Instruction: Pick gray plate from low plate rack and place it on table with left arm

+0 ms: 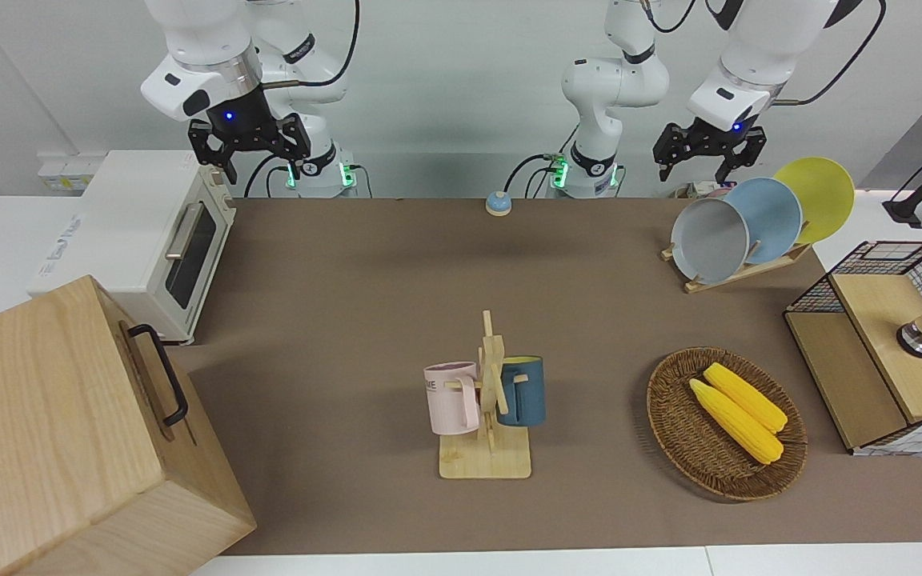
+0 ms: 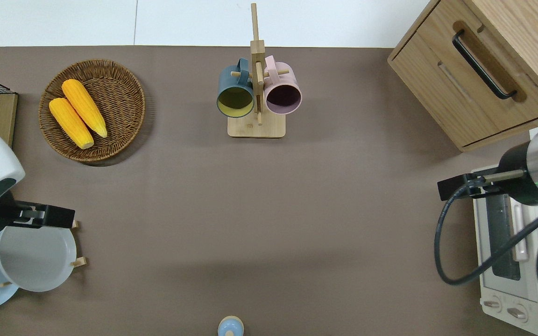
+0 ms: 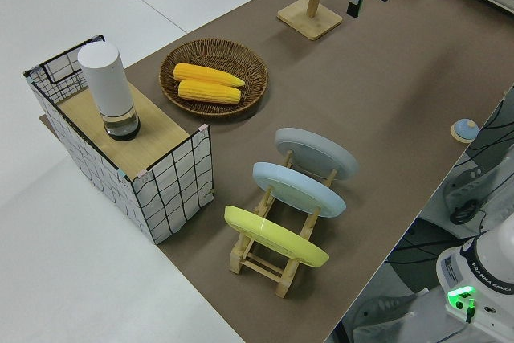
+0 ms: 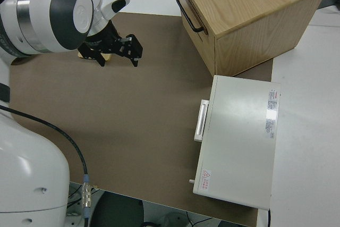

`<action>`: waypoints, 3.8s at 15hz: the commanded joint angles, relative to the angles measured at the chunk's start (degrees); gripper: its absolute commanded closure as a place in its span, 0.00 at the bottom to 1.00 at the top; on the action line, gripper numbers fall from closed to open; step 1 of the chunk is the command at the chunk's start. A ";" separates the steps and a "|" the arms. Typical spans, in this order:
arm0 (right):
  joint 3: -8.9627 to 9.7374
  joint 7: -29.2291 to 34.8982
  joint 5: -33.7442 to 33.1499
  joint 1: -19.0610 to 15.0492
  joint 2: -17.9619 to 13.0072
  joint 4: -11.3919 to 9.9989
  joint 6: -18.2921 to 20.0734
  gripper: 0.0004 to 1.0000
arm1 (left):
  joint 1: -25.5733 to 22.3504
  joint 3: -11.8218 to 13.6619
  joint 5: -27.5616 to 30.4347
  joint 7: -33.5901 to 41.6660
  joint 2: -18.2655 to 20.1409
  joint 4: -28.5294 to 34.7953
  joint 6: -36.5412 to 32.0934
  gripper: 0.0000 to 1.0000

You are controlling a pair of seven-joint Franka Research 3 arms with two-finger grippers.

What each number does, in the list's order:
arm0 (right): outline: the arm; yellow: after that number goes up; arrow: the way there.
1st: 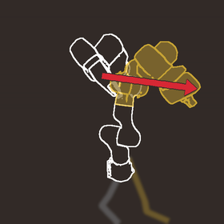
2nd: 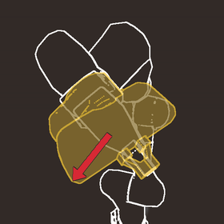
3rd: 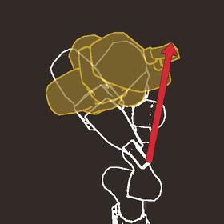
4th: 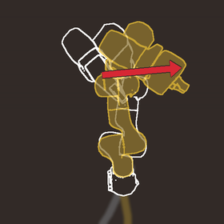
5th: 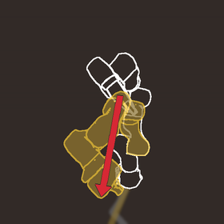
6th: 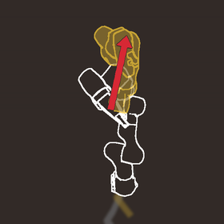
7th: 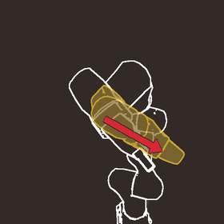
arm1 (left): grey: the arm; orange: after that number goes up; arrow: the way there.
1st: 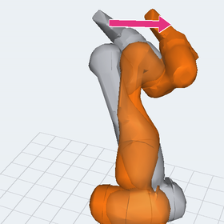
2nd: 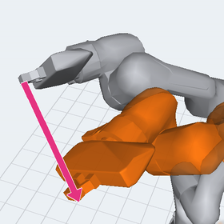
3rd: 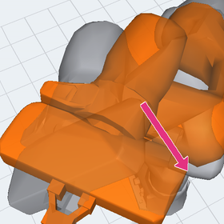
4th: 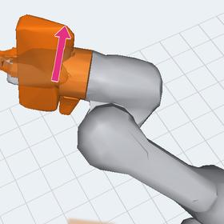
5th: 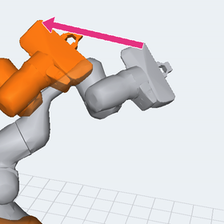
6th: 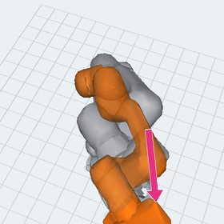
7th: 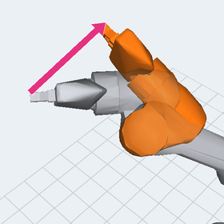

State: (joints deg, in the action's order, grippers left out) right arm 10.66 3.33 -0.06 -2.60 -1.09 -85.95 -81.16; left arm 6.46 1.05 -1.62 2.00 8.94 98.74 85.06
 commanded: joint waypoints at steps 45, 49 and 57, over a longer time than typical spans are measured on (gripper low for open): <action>0.33 0.01 0.59 -0.56 -0.14 0.35 0.83 0.01 | -6.19 13.37 -12.35 6.79 7.14 35.72 31.38 0.01; 0.33 0.01 0.59 -0.56 -0.14 0.35 0.83 0.01 | -6.28 13.37 -12.35 6.79 7.05 36.79 32.80 0.02; 0.33 0.01 0.59 -0.56 -0.14 0.35 0.83 0.01 | -6.37 13.37 -12.35 6.79 6.97 36.79 32.80 0.69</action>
State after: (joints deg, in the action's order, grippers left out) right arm 10.66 3.33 -0.06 -2.60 -1.09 -85.95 -81.16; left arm 0.38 14.35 -12.82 8.39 14.44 133.78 116.35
